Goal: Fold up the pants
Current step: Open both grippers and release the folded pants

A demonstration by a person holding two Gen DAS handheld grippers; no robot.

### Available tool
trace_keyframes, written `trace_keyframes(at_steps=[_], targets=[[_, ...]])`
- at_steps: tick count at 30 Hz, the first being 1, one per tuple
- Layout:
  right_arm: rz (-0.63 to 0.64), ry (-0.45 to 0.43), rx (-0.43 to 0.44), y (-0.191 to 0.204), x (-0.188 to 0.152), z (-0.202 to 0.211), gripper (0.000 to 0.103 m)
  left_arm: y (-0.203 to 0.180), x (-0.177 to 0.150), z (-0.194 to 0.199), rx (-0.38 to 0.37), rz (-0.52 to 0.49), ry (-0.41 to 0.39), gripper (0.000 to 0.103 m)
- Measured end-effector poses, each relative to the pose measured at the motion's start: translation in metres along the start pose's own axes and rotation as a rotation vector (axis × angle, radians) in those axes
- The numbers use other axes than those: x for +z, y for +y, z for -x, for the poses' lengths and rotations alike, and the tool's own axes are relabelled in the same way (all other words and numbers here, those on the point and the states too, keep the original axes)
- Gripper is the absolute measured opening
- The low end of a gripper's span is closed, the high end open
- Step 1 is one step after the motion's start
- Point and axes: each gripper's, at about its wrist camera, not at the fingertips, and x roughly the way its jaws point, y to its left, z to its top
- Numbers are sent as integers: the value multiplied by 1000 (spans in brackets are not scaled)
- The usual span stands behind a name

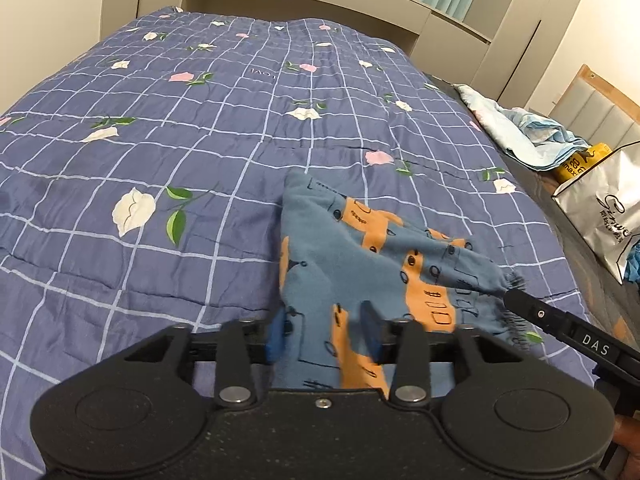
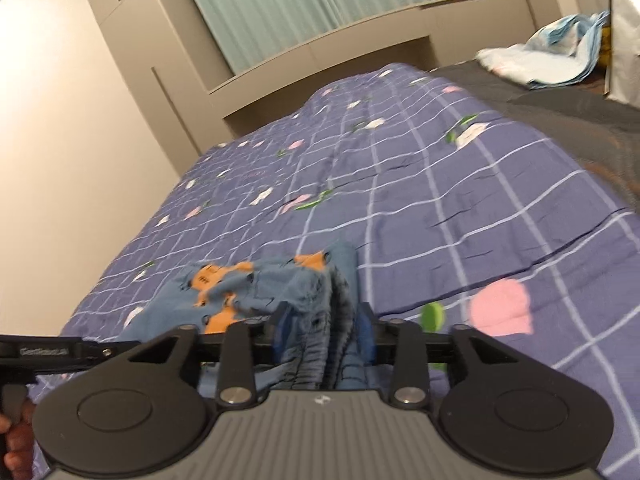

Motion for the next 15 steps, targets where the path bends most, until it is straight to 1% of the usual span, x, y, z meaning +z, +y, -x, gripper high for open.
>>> trace_keyframes(at_steps=[1, 3, 6, 7, 8, 9, 10, 11, 12, 13, 15], targets=[[2, -8, -10, 1, 1, 4, 61, -1, 0, 4, 1, -4, -9, 56], [17, -23, -22, 5, 1, 15, 66, -6, 0, 16, 2, -16, -32, 63], [48, -56, -33, 13, 2, 33, 77, -13, 1, 37, 3, -40, -69, 74], [59, -69, -33, 17, 3, 40, 81, -15, 1, 44, 4, -51, -81, 76], [73, -84, -32, 21, 2, 49, 83, -18, 1, 52, 5, -63, -94, 81], [83, -96, -31, 24, 3, 55, 88, -21, 0, 60, 6, -78, -108, 87], [97, -113, -32, 29, 3, 64, 92, -23, -1, 68, 10, -92, -121, 90], [110, -127, -33, 32, 2, 71, 94, -25, -3, 77, 22, -106, -139, 97], [120, -137, -34, 37, 2, 77, 98, -26, -5, 85, 34, -118, -156, 102], [134, -148, -37, 42, 1, 83, 102, -27, -9, 93, 45, -131, -175, 102], [169, -168, -38, 52, -4, 97, 103, -28, -16, 106, 62, -153, -190, 102]])
